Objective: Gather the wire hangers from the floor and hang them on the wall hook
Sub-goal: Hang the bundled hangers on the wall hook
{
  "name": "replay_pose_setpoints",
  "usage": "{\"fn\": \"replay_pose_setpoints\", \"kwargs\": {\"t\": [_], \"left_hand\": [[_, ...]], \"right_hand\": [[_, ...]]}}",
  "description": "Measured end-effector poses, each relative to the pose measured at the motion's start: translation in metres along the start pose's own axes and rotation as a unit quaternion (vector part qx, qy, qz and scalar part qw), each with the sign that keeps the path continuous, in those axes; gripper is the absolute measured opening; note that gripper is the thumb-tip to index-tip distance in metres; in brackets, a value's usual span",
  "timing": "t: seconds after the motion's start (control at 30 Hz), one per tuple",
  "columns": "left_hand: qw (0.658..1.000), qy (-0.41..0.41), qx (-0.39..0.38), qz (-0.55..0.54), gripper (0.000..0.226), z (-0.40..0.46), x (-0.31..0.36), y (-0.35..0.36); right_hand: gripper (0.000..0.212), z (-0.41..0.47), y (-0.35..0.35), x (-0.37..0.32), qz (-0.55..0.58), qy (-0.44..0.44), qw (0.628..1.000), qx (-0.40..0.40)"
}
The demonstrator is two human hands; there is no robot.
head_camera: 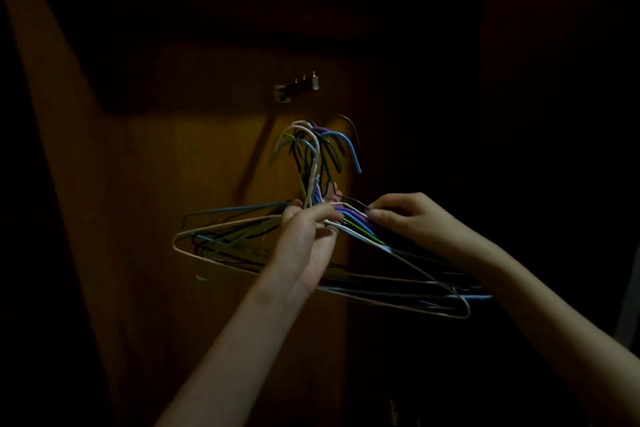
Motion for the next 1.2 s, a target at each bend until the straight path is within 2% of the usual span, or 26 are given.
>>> {"fn": "replay_pose_setpoints", "kwargs": {"t": [0.23,0.33,0.5,0.7,0.87,0.97,1.2], "left_hand": [[0.998,0.038,0.033,0.034,0.066,0.019,0.014,-0.026],[0.997,0.059,0.05,0.005,0.071,0.035,0.019,-0.037],[0.993,0.09,0.071,0.001,0.07,0.07,0.034,-0.054],[0.994,0.102,0.044,0.007,0.069,0.107,0.037,-0.052],[0.995,0.085,0.036,0.022,0.07,0.127,0.025,-0.05],[0.994,0.089,0.049,0.04,0.072,0.134,0.022,-0.055],[0.992,0.093,0.069,0.048,0.078,0.13,0.024,-0.065]], "right_hand": [[0.012,0.046,0.006,0.011,0.058,-0.034,0.995,0.071],[0.015,0.065,-0.001,0.021,0.094,-0.04,0.99,0.094],[0.015,0.091,-0.02,0.043,0.096,-0.031,0.992,0.072],[0.013,0.127,-0.033,0.055,0.136,-0.033,0.99,0.027],[0.02,0.163,-0.025,0.044,0.153,-0.076,0.985,-0.018],[0.015,0.177,-0.018,0.042,0.178,-0.092,0.98,-0.024],[0.018,0.199,-0.009,0.062,0.285,-0.034,0.958,-0.023]]}}
Point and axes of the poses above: each hand's wrist, its own z-axis towards the middle knuckle, its own y-axis out of the palm, x = y × z, the point moved 5 cm from there along z, towards the middle knuckle, and after that the axes turned 10 degrees about -x, right-handed, at the moved point
